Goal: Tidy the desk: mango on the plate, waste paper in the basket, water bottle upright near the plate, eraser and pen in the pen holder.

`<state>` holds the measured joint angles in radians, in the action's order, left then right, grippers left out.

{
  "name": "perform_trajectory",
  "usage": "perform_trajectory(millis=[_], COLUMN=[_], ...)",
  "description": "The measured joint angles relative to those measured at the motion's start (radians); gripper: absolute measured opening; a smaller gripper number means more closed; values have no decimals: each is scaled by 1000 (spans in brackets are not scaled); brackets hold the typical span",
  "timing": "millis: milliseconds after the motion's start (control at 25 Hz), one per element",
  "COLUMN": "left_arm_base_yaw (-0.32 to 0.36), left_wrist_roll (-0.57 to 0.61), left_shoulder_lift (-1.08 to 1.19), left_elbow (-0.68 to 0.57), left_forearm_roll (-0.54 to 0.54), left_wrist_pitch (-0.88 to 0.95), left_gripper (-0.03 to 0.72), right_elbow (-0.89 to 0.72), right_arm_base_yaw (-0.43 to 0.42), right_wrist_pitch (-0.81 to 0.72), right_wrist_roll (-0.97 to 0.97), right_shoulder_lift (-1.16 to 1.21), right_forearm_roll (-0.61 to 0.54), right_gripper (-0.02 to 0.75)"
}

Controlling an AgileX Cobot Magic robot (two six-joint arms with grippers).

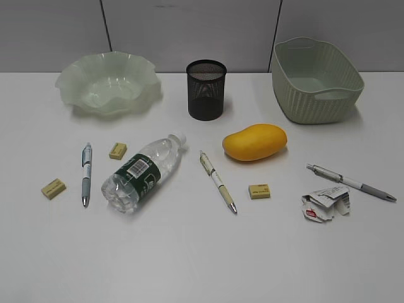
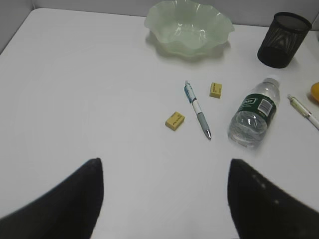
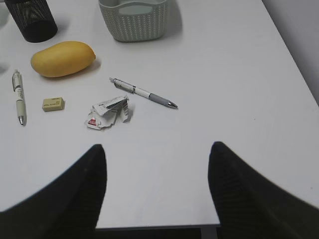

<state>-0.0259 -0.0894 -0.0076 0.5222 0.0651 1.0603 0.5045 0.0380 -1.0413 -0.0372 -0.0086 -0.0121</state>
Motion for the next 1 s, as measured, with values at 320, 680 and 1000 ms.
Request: perform_trajectory(millis=[320, 680, 1000], left_arm_base_yaw=[0, 0, 0], left_wrist_roll=[0, 0, 0], left_shoulder_lift=[0, 0, 4], left_elbow=[0, 0, 0], left_forearm_roll=[-1, -1, 0], left_wrist_pitch=[0, 0, -1], left_gripper=[589, 587, 586], right_elbow=[0, 0, 0], right_arm_base_yaw=[0, 0, 0], right_wrist_pitch=[0, 0, 0], right_wrist_roll=[0, 0, 0], right_shoulder_lift=[0, 0, 0], right_forearm_roll=[0, 0, 0], right_gripper=[510, 510, 510])
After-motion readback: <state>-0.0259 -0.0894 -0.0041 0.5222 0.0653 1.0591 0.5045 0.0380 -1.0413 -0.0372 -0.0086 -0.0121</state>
